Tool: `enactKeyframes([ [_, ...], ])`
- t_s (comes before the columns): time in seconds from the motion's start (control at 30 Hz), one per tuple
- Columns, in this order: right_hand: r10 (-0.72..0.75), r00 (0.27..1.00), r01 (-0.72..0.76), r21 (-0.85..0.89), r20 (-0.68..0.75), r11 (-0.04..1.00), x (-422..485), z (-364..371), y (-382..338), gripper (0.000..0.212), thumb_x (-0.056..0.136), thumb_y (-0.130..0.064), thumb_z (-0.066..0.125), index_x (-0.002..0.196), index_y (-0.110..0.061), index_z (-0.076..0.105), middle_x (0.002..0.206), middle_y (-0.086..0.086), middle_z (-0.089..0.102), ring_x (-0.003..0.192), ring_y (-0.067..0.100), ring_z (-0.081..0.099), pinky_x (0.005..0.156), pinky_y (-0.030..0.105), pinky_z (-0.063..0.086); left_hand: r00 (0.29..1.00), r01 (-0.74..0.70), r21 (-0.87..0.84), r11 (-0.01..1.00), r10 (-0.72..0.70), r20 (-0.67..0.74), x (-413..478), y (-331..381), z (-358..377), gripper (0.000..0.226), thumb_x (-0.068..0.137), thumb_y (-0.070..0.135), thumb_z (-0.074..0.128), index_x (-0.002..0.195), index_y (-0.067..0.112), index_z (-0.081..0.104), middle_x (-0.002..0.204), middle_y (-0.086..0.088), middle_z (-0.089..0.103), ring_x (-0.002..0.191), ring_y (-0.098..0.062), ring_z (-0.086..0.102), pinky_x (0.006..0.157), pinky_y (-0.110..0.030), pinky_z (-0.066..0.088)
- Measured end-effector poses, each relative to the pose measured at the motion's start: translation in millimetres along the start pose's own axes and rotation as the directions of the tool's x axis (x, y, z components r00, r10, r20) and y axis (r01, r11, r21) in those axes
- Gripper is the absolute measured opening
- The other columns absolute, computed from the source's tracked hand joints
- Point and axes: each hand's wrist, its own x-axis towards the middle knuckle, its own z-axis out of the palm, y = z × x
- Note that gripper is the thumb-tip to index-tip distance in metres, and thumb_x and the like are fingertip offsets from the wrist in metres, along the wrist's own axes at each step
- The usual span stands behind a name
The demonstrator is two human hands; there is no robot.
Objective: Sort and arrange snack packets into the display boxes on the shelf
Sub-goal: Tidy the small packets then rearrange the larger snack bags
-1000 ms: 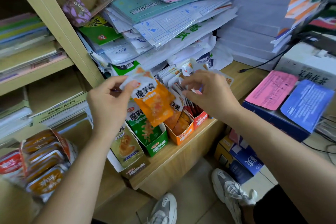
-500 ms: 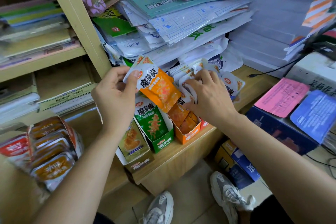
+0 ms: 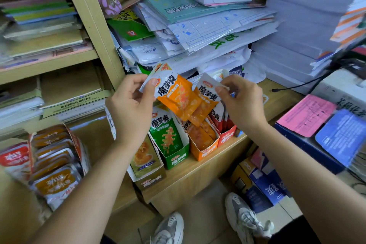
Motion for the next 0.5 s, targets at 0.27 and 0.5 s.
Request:
enactKeyframes([
  [0.27,0.107,0.981,-0.089,0.117,-0.159,0.989,1,-17,-3,0.006,0.091,-0.026,0.072,0.087,-0.022,0.071,0.068,-0.006,0.069,0.058,0.014,0.066,0.06,0.031,0.056,0.97,-0.028,-0.006,1.0,0.029,0.24,0,10,1,0.009,0.093,0.02,0.073,0.095,0.027,0.067,0.089,0.01,0.072,0.075,-0.014,0.072,0.062,-0.043,0.058],
  [0.5,-0.009,0.947,0.073,0.188,-0.322,0.979,-4,-27,-15,0.009,0.092,-0.022,0.069,0.092,-0.017,0.076,0.067,-0.007,0.068,0.055,0.016,0.067,0.057,0.04,0.056,0.93,-0.004,-0.027,1.0,0.014,0.366,-3,8,5,0.02,0.091,0.024,0.074,0.093,0.043,0.07,0.089,0.018,0.073,0.075,-0.019,0.072,0.061,-0.05,0.059],
])
